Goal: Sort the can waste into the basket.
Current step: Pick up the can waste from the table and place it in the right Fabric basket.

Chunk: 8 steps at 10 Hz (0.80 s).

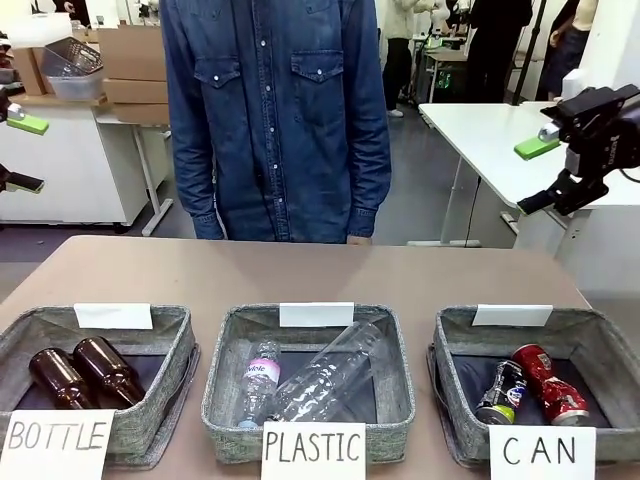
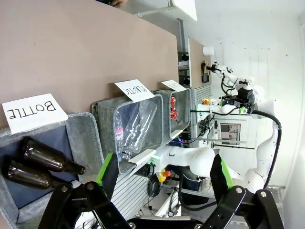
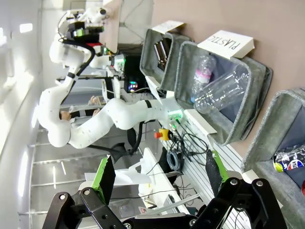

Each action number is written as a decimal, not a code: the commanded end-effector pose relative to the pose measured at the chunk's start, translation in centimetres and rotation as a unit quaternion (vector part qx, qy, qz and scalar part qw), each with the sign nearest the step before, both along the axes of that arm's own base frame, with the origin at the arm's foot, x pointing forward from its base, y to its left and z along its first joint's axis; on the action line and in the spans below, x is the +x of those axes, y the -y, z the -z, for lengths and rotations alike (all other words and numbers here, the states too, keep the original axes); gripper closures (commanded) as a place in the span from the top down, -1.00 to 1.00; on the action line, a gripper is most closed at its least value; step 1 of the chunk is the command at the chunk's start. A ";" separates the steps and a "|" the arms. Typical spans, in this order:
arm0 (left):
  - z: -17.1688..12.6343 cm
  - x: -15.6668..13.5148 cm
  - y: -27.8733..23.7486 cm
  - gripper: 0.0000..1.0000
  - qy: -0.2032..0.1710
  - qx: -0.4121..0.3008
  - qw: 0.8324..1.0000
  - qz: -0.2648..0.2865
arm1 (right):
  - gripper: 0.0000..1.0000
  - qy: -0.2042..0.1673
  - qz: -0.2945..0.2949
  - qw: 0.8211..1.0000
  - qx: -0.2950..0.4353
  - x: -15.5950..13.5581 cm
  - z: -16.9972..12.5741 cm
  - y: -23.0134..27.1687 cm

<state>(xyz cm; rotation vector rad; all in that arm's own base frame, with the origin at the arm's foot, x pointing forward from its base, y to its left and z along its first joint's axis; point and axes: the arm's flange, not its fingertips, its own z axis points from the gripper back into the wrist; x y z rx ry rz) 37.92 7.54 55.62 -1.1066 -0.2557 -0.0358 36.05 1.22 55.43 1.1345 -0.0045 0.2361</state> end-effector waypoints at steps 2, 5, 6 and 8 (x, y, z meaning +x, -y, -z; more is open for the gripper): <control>0.0 -0.2 -0.1 1.00 0.005 0.005 1.000 0.007 | 1.00 0.008 -0.010 1.000 -0.006 -0.2 0.3 0.0; 0.0 -0.2 -0.1 1.00 0.005 0.005 1.000 0.007 | 1.00 0.008 -0.010 1.000 -0.006 -0.2 0.3 0.0; 0.0 -0.2 -0.1 1.00 0.005 0.005 1.000 0.007 | 1.00 0.008 -0.010 1.000 -0.006 -0.2 0.3 0.0; 0.0 -0.2 -0.1 1.00 0.005 0.005 1.000 0.007 | 1.00 0.008 -0.010 1.000 -0.006 -0.2 0.3 0.0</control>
